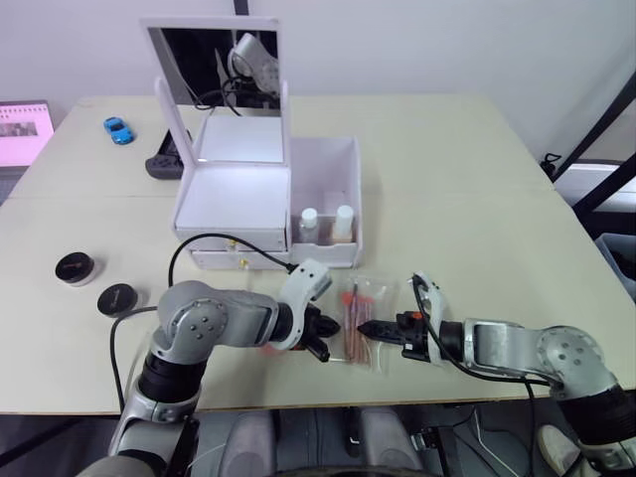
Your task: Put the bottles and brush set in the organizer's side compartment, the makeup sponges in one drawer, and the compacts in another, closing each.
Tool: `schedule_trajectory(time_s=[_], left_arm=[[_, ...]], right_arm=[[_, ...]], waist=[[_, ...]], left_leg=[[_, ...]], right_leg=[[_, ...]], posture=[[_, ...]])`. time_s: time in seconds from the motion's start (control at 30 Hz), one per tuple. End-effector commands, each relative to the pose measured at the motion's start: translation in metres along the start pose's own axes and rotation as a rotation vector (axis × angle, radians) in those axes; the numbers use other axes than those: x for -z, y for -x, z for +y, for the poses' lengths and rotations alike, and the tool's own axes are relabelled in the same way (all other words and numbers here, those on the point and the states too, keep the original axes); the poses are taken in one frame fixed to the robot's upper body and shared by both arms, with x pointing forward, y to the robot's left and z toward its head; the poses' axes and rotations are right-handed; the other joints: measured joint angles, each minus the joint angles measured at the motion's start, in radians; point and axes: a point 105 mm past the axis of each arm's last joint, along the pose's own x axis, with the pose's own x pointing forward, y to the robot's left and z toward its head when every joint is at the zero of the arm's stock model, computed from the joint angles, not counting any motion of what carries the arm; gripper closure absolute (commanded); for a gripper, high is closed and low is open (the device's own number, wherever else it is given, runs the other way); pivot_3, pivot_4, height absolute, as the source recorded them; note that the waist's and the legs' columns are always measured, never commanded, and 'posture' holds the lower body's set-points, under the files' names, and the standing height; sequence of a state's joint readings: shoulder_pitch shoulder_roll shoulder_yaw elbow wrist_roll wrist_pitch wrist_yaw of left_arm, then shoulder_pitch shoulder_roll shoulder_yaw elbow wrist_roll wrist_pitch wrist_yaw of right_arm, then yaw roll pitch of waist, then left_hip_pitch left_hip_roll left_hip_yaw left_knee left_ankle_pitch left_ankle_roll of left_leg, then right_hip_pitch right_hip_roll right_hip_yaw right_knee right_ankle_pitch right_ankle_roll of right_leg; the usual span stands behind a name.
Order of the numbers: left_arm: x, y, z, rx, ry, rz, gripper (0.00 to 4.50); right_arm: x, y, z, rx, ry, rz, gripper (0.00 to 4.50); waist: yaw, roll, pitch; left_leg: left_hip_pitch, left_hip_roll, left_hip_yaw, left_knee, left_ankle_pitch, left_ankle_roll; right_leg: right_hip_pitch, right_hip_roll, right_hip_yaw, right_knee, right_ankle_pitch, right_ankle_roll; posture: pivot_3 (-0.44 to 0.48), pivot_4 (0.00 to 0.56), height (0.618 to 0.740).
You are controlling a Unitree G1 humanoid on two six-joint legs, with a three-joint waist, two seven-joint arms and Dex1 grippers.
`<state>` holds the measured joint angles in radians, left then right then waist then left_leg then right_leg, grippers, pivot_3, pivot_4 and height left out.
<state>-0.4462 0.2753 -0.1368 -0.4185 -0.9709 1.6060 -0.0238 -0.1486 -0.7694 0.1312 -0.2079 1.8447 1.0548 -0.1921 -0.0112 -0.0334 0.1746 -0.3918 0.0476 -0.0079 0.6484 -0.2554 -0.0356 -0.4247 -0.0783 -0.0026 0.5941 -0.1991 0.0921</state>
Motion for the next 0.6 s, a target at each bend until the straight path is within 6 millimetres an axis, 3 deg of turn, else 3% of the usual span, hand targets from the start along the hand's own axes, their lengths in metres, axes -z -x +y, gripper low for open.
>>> schedule_trajectory(time_s=[0.03, 0.27, 0.47, 0.6], left_arm=[[-0.014, 0.014, 0.001, -0.003, -0.036, -0.068, 4.5], [-0.019, 0.044, -0.007, 0.125, -0.038, -0.154, 4.5], [-0.029, 0.098, -0.016, 0.217, -0.163, -0.271, 4.5], [-0.035, 0.141, -0.033, 0.232, -0.375, -0.443, 4.5]], right_arm=[[-0.006, 0.012, 0.008, -0.033, 0.06, -0.015, 4.48], [-0.009, 0.044, 0.024, -0.103, 0.182, -0.035, 4.48], [-0.018, 0.071, 0.059, -0.229, 0.384, -0.067, 4.48], [-0.047, 0.087, 0.085, -0.282, 0.651, -0.263, 4.48]], waist=[[0.0, 0.0, 0.0], [0.002, 0.001, 0.001], [0.0, 0.001, 0.003], [-0.003, 0.002, 0.004]], left_leg=[[0.0, 0.0, 0.0, 0.0, 0.0, 0.0], [-0.002, 0.0, 0.0, -0.001, 0.0, 0.0], [-0.001, 0.0, 0.0, -0.002, 0.0, 0.0], [-0.001, 0.0, 0.001, -0.002, 0.0, 0.0]], right_leg=[[0.0, 0.0, 0.0, 0.0, 0.0, 0.0], [-0.002, 0.0, 0.0, -0.001, 0.0, 0.0], [-0.003, 0.0, 0.0, -0.001, 0.0, 0.001], [-0.003, -0.001, -0.001, -0.002, 0.0, 0.001]], posture=[[0.0, 0.15, 0.725], [0.0, 0.15, 0.725], [0.0, 0.15, 0.725], [0.0, 0.15, 0.725]])
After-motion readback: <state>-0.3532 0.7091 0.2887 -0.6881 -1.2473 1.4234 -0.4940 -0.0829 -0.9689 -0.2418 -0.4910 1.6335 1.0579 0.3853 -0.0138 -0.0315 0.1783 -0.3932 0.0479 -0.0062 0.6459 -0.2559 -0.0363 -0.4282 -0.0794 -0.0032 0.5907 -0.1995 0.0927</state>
